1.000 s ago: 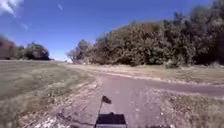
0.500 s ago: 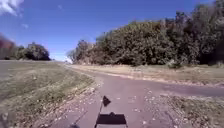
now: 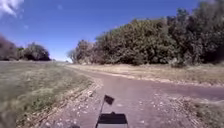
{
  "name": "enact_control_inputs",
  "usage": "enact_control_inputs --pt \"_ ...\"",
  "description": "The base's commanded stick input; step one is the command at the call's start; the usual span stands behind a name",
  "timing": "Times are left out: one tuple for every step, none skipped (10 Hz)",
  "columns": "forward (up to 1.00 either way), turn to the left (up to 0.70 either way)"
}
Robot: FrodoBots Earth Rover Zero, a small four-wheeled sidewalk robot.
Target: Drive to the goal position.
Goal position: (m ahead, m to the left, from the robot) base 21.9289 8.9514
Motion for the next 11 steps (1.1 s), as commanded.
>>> enact_control_inputs --pt "0.7 0.0" --pt "0.7 0.0" --pt "0.7 0.0" --pt "0.7 0.0" --pt "0.7 0.0" --pt "0.7 0.0" --pt "0.7 0.0" --pt "0.7 0.0" --pt "0.7 0.0" --pt "0.7 0.0" --pt "0.7 0.0"
